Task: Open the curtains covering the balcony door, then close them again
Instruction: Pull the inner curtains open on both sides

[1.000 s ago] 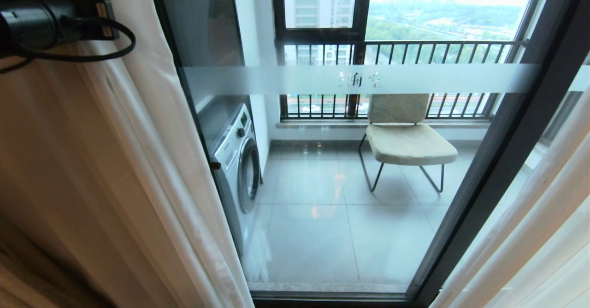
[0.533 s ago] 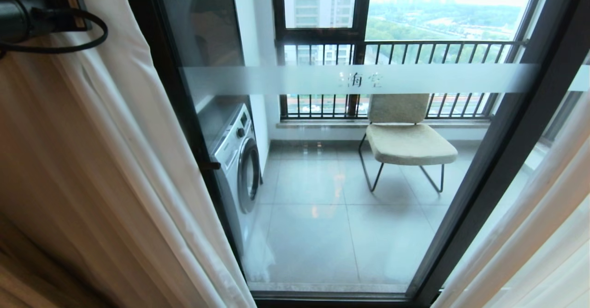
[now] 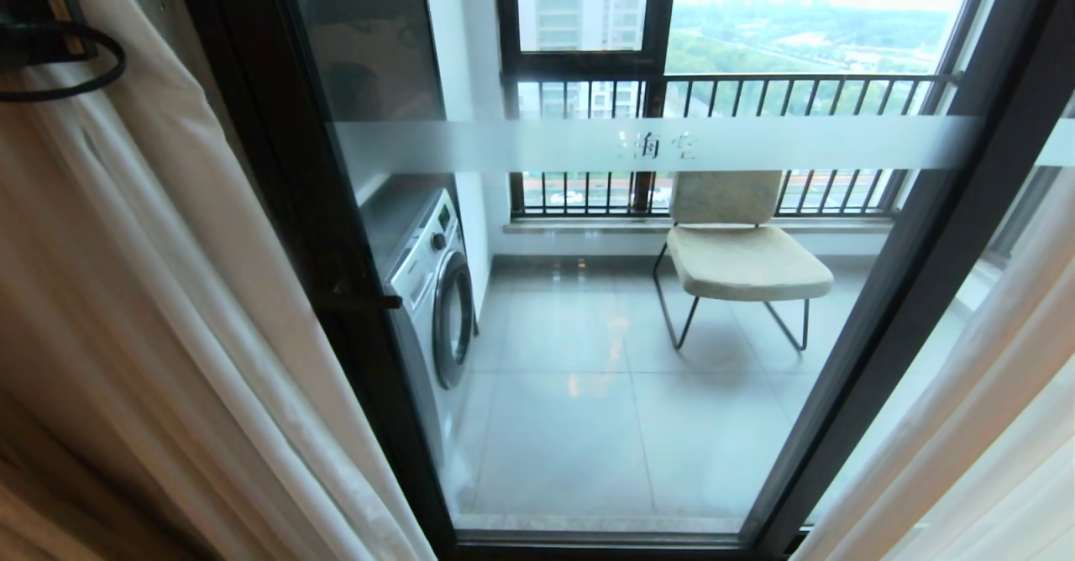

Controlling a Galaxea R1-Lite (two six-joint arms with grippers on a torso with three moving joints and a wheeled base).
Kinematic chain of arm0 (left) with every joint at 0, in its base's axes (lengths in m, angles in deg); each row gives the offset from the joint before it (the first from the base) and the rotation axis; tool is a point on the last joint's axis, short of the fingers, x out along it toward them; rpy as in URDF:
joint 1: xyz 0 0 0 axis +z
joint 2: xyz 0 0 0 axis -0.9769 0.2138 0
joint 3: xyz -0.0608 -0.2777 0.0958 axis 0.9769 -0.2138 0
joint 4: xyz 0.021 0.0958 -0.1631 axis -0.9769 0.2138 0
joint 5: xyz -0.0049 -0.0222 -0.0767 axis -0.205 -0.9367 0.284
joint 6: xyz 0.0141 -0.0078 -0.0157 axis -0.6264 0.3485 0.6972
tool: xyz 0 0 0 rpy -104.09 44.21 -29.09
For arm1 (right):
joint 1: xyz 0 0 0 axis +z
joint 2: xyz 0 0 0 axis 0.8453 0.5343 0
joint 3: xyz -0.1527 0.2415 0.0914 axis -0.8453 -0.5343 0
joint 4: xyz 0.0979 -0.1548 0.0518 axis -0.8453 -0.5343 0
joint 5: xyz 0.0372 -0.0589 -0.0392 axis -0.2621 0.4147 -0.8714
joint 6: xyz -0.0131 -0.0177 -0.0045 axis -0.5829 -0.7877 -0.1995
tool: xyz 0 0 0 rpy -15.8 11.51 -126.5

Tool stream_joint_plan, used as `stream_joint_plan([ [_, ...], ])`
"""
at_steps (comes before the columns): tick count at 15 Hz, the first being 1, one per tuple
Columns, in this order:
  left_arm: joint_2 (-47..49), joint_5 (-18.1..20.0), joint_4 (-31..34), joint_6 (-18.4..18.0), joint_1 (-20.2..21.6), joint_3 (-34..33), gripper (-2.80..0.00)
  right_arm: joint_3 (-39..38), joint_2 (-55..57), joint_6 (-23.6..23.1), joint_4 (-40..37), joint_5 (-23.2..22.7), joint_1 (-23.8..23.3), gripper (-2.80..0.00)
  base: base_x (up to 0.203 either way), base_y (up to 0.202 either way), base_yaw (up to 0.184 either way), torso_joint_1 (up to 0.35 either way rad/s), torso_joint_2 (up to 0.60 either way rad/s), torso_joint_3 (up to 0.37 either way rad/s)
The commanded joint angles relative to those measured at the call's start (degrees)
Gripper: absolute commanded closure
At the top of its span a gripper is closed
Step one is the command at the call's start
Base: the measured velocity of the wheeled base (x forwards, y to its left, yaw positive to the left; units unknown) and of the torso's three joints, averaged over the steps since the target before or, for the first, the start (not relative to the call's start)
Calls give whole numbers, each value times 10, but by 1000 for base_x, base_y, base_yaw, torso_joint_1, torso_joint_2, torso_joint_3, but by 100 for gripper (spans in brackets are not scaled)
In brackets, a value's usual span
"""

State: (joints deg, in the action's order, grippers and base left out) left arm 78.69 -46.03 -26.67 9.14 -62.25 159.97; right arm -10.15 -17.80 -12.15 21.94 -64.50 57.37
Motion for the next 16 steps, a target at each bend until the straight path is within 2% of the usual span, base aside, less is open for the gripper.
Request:
stream_joint_plan([
  [1,19,11,0,2,31,17,0,0,1,-1,0,0,0,0,0,0,0,0,0,0],
  [5,25,33,0,3,76,19,0,0,1,-1,0,0,0,0,0,0,0,0,0,0],
  [8,25,33,2,4,86,19,0,0,1,-1,0,0,0,0,0,0,0,0,0,0],
  [13,25,33,6,30,100,20,0,0,1,-1,0,0,0,0,0,0,0,0,0,0],
  [16,30,33,5,34,130,21,0,0,1,-1,0,0,0,0,0,0,0,0,0,0],
])
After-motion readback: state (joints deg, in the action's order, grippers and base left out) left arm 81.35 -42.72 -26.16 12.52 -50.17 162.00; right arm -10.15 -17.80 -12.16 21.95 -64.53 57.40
